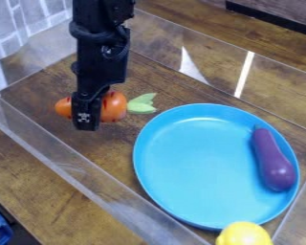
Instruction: Put the carrot on the blue tray
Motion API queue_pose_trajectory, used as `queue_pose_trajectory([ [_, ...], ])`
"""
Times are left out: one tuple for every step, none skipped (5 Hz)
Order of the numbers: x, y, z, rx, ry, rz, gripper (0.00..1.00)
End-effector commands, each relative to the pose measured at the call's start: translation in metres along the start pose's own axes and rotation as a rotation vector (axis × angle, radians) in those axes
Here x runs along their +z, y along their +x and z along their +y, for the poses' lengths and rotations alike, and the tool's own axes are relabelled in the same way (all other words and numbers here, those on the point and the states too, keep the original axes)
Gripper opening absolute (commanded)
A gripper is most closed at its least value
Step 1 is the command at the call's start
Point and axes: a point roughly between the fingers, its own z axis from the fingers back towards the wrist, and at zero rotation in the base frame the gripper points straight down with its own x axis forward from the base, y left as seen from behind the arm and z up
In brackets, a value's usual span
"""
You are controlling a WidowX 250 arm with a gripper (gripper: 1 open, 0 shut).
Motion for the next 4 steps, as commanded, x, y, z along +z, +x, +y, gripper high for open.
queue_pose_trajectory([
  [0.0253,0.0084,0.0099,-0.002,0.075,-0.054,0.0],
  [0.0259,0.0103,0.0091,-0.007,0.074,-0.053,0.0],
  [0.0273,0.0134,0.0072,-0.014,0.072,-0.049,0.0],
  [0.0284,0.0159,0.0062,-0.019,0.071,-0.045,0.0],
])
